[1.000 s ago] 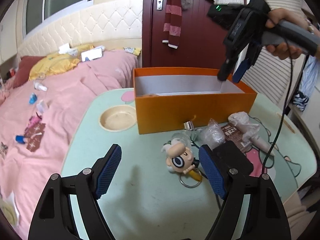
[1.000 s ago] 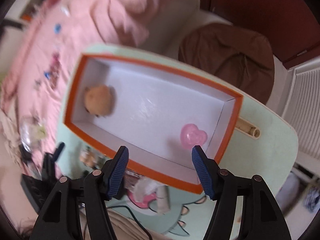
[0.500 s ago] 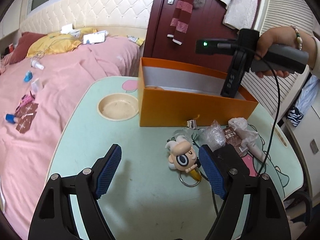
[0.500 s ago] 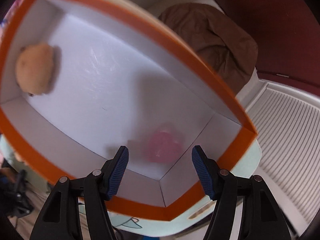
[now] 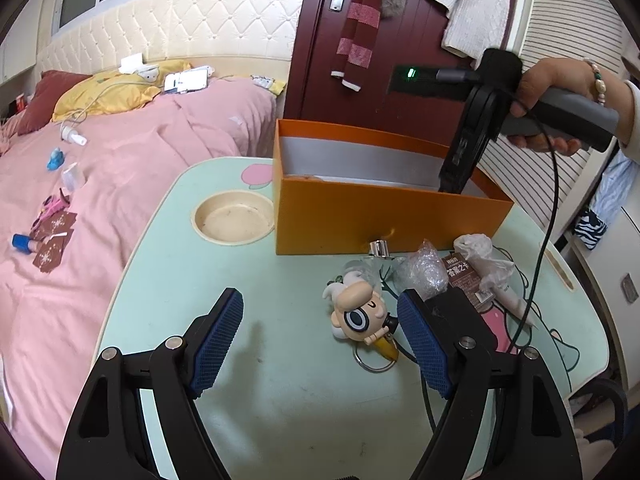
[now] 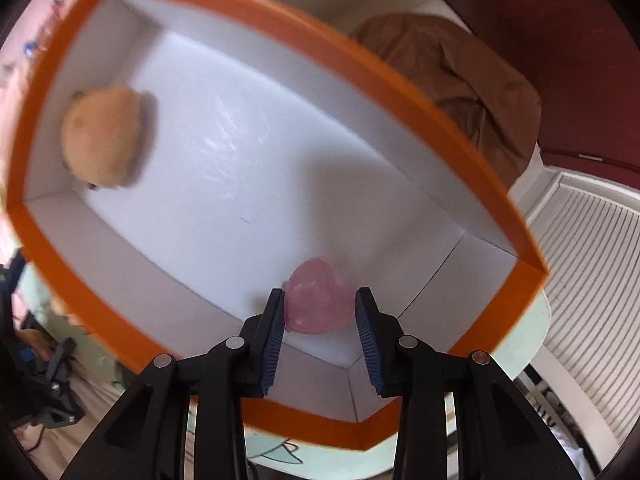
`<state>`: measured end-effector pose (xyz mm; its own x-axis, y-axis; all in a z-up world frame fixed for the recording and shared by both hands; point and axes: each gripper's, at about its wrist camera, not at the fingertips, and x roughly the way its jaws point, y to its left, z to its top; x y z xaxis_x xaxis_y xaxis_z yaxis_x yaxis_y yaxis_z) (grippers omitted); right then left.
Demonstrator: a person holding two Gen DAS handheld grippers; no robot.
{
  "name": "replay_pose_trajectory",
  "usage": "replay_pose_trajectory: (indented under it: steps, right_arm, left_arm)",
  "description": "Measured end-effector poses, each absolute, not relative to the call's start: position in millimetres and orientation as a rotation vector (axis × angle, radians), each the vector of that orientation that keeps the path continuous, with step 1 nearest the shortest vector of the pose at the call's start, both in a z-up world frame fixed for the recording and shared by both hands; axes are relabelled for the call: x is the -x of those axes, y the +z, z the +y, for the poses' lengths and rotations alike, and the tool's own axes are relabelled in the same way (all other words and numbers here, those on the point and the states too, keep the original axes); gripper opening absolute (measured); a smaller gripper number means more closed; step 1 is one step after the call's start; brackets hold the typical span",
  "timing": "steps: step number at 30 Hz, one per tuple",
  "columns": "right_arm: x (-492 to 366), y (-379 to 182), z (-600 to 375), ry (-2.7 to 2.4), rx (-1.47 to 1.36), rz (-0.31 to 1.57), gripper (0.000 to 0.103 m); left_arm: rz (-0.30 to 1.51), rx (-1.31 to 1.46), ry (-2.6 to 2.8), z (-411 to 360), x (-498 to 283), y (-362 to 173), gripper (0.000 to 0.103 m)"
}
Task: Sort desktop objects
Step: 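Reach into the box and grasp the pink heart piece with the right gripper, then carry the pink heart out and release it on the table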
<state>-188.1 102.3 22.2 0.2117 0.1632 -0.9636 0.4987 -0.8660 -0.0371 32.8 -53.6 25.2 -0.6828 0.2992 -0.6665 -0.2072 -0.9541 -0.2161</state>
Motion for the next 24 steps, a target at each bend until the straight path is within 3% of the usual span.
replay_pose_trajectory:
  steps: [12, 24]
  right_arm:
    - [150, 136, 111, -1.924, -1.802, 0.18, 0.034]
    - [72, 69, 166, -1.98, -1.793, -0.181, 0.034]
  left_arm:
    - [-0.172, 1.101, 2.653, -54, -30, 21, 0.08]
    - [-0.264, 1.143, 2.598, -67, -20, 28, 0.08]
